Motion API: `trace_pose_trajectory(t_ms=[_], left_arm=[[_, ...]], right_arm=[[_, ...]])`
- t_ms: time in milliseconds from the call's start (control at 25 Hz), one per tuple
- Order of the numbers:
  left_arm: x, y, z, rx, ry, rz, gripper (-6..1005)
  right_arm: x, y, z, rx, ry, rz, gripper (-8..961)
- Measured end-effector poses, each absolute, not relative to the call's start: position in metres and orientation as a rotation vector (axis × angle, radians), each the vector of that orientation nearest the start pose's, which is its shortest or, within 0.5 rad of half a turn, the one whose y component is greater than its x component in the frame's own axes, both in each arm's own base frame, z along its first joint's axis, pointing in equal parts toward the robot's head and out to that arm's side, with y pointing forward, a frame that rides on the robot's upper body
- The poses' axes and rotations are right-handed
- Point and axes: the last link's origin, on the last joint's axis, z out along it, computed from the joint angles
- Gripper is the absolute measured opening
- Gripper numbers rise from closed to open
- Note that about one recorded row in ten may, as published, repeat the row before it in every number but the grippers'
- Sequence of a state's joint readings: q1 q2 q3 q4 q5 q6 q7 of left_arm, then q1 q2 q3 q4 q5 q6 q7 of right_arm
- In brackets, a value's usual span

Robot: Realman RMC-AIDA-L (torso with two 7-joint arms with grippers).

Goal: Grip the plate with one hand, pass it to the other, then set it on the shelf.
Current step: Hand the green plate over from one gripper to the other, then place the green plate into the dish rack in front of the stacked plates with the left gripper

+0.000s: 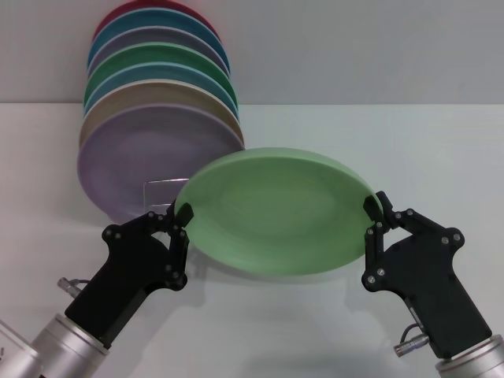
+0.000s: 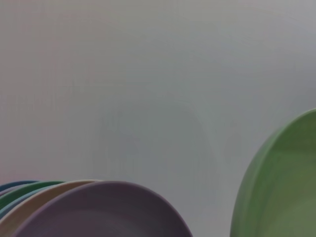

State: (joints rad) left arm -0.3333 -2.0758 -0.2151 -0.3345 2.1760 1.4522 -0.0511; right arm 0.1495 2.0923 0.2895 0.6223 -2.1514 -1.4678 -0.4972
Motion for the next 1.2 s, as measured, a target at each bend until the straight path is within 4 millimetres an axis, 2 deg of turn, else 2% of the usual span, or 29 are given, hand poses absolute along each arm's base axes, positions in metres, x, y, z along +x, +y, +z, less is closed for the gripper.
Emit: trace_pose_trajectory(t_ms=[320,560,680,960,1120,1200], left_arm=[[-0.263,0.243,-0.082,-1.983,-0.284,-0.998,41],[-0.266,0.243,-0.079,-1.961,-0.281,-0.989,41],[-0.268,0.245,-0.075,-1.932,-0.291,-0.983,41],[-0.271,0.245,-0.053,-1.800,-0.268,-1.037,42],[-0.273,0.244,-0.041,-1.735,-0.240,-1.061,42],[-0.275,0.244,-0.026,-1.663,-0.197,-1.077,40]], right_arm=[[0.236,0.207,-0.088,-1.748,0.076,0.814,22],[0.238,0.205,-0.089,-1.760,0.067,0.809,83],[0.239,0.201,-0.087,-1.755,0.070,0.818,187],[0.246,0.175,-0.085,-1.757,0.055,0.848,365],[0.251,0.170,-0.087,-1.780,0.061,0.827,359],[0.255,0.170,-0.087,-1.786,0.068,0.810,360]])
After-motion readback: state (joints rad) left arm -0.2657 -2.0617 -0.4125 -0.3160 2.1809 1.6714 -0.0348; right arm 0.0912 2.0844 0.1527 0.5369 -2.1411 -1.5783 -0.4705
